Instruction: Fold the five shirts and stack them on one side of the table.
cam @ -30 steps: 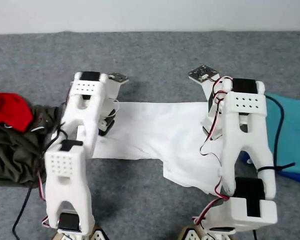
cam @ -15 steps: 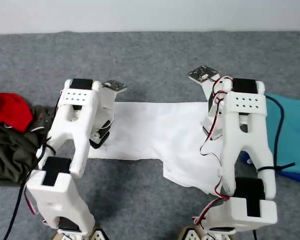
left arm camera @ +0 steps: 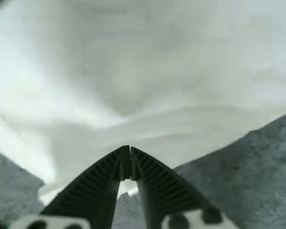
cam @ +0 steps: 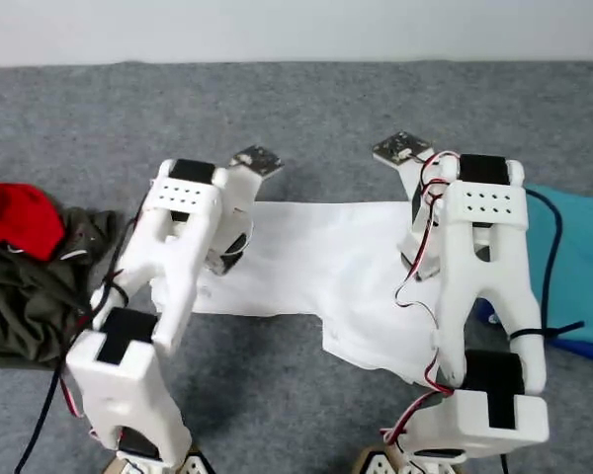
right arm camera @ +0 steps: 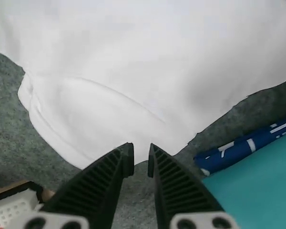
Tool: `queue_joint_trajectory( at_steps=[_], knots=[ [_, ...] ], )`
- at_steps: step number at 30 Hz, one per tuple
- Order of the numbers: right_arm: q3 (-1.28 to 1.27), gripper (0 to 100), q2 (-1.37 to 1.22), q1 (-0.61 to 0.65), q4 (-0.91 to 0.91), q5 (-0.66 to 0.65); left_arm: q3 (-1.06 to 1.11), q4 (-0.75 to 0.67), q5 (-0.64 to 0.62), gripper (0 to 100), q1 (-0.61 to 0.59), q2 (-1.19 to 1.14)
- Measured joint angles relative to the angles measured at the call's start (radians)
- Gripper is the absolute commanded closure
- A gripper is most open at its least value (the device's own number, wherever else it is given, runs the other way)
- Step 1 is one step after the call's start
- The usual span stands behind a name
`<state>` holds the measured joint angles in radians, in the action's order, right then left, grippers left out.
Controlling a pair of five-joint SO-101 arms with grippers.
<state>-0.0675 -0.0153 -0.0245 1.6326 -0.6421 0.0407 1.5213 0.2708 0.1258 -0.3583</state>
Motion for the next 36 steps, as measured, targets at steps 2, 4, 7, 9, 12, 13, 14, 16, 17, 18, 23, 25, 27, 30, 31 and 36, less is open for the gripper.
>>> queue_joint_trajectory(
  at_steps=[2, 4, 7, 9, 12, 13, 14, 16, 17, 18, 23, 25, 27, 30, 31, 36],
  knots=[
    [0.000, 93.5, 0.000, 0.000, 0.014, 0.000, 0.002, 0.012, 0.000, 99, -0.008, -0.031],
    [0.000, 93.5, 0.000, 0.000, 0.029, 0.000, 0.002, 0.057, 0.000, 99, -0.017, -0.034],
    [0.000, 93.5, 0.000, 0.000, 0.037, 0.000, 0.002, 0.137, 0.000, 99, -0.046, -0.034],
    [0.000, 93.5, 0.000, 0.000, 0.037, 0.000, 0.002, 0.180, 0.000, 99, -0.069, -0.005],
    [0.000, 93.5, 0.000, 0.000, 0.037, 0.000, 0.038, 0.196, 0.000, 99, -0.110, 0.078],
    [0.000, 93.5, 0.000, 0.000, 0.037, 0.000, 0.057, 0.199, 0.000, 99, -0.115, 0.107],
    [0.000, 93.5, 0.000, 0.000, 0.037, 0.000, 0.080, 0.201, 0.000, 99, -0.115, 0.133],
    [0.000, 93.5, 0.000, 0.000, 0.037, 0.000, 0.110, 0.203, 0.000, 99, -0.107, 0.172],
    [0.000, 93.5, 0.000, 0.000, 0.037, 0.000, 0.112, 0.203, 0.002, 99, -0.107, 0.186],
    [0.000, 93.5, 0.000, 0.000, 0.037, 0.000, 0.114, 0.199, 0.000, 99, -0.109, 0.203],
    [0.000, 93.5, 0.000, 0.002, 0.037, 0.000, 0.130, 0.083, -0.005, 99, -0.107, 0.235],
    [0.000, 93.5, 0.000, 0.002, 0.048, 0.000, 0.149, 0.031, -0.025, 99, -0.107, 0.232],
    [0.000, 93.5, 0.000, 0.000, 0.066, 0.000, 0.175, 0.005, -0.032, 99, -0.107, 0.201],
    [0.000, 93.5, 0.000, 0.000, 0.084, 0.000, 0.232, -0.006, -0.032, 99, -0.110, 0.140],
    [0.000, 93.5, 0.000, 0.000, 0.089, 0.000, 0.258, -0.006, -0.028, 99, -0.123, 0.129],
    [0.000, 93.5, 0.000, 0.000, 0.100, 0.000, 0.344, -0.040, -0.028, 99, -0.199, 0.123]
  ],
)
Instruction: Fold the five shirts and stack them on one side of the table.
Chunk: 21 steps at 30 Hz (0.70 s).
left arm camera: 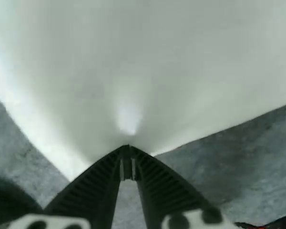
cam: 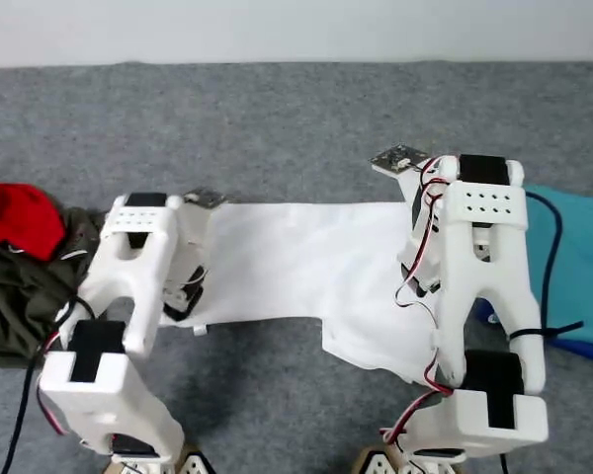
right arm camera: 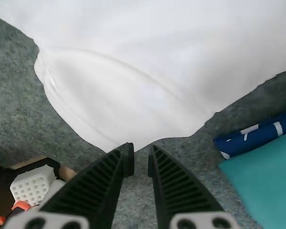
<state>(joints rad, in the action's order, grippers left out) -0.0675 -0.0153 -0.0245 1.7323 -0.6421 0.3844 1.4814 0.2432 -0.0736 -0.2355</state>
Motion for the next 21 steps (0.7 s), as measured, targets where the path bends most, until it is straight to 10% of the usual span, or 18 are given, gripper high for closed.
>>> queue_joint_trajectory(
  at_steps=[21],
  knots=[
    [-0.048, 93.5, 0.506, 0.002, 0.020, 0.037, -0.511, 0.238, -0.069, 99, 0.215, 0.000]
  ],
)
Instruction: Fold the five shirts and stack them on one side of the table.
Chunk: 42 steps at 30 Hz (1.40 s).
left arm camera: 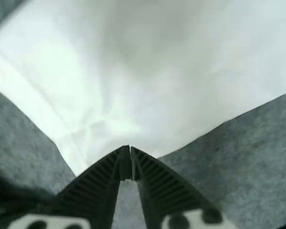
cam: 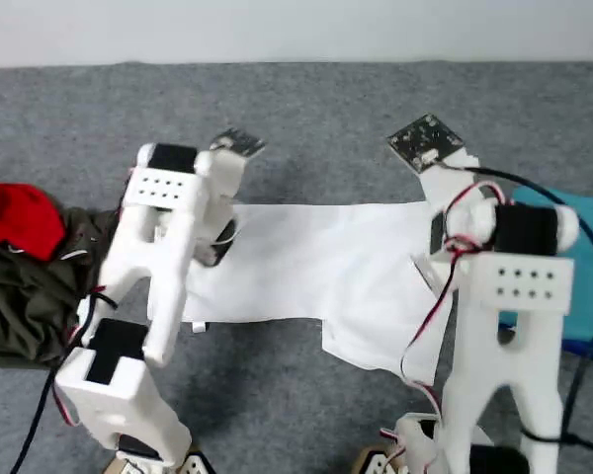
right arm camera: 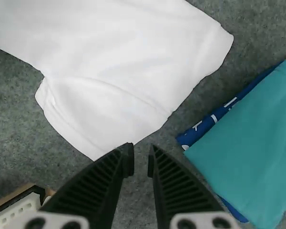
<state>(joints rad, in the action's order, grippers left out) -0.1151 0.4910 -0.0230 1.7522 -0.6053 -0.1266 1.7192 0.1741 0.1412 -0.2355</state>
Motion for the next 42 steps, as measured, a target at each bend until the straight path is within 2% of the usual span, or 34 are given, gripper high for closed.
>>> queue_joint_trajectory(
  at_steps=[4, 9, 15, 20, 25, 34, 42],
  knots=[
    [-0.003, 93.5, 0.106, -0.055, 0.000, 0.000, -0.051, 0.005, -0.002, 99, 0.077, 0.000],
    [-0.005, 93.5, 0.232, -0.227, 0.000, 0.000, -0.051, 0.005, -0.002, 99, 0.230, -0.009],
    [-0.005, 93.4, 0.381, -0.365, 0.000, 0.000, -0.051, -0.014, -0.002, 89, 0.439, -0.009],
    [-0.005, 93.4, 0.494, -0.463, 0.000, 0.000, -0.051, -0.074, -0.002, 85, 0.548, -0.020],
    [-0.003, 93.3, 0.539, -0.588, 0.000, 0.000, -0.060, -0.089, -0.002, 83, 0.635, -0.127],
    [-0.078, 93.3, 0.539, -0.635, 0.000, 0.000, -0.118, -0.095, -0.002, 83, 0.798, -0.253],
    [-0.084, 93.4, 0.543, -0.635, 0.000, 0.000, -0.129, -0.147, -0.002, 83, 0.796, -0.367]
  ],
)
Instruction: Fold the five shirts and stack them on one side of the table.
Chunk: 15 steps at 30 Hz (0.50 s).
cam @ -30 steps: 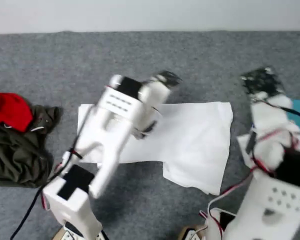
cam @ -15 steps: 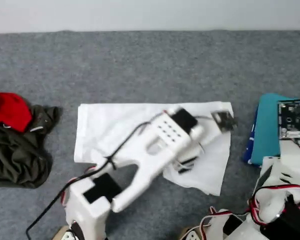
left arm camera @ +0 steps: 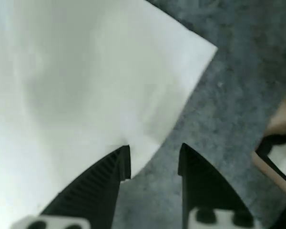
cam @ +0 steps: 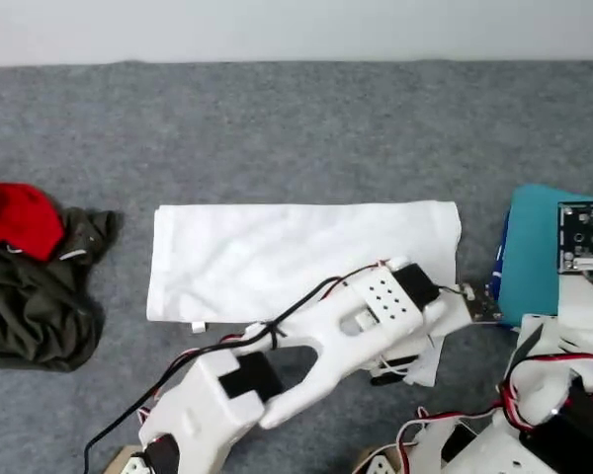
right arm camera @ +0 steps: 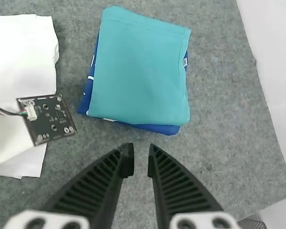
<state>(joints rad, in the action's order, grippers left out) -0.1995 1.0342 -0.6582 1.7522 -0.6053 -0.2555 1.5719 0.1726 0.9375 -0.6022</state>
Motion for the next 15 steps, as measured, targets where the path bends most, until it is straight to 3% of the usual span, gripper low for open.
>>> queue_joint_trajectory(
  at_steps=[6, 11, 15],
  knots=[
    [0.000, 93.4, 0.000, 0.000, 0.000, 0.000, -0.011, -0.060, -0.002, 83, -0.031, -0.071],
    [0.000, 93.4, 0.000, 0.000, 0.000, 0.000, -0.054, -0.060, -0.002, 98, -0.031, -0.107],
    [0.000, 93.4, 0.000, 0.000, 0.000, 0.000, -0.083, -0.060, -0.005, 100, -0.028, -0.117]
  ],
)
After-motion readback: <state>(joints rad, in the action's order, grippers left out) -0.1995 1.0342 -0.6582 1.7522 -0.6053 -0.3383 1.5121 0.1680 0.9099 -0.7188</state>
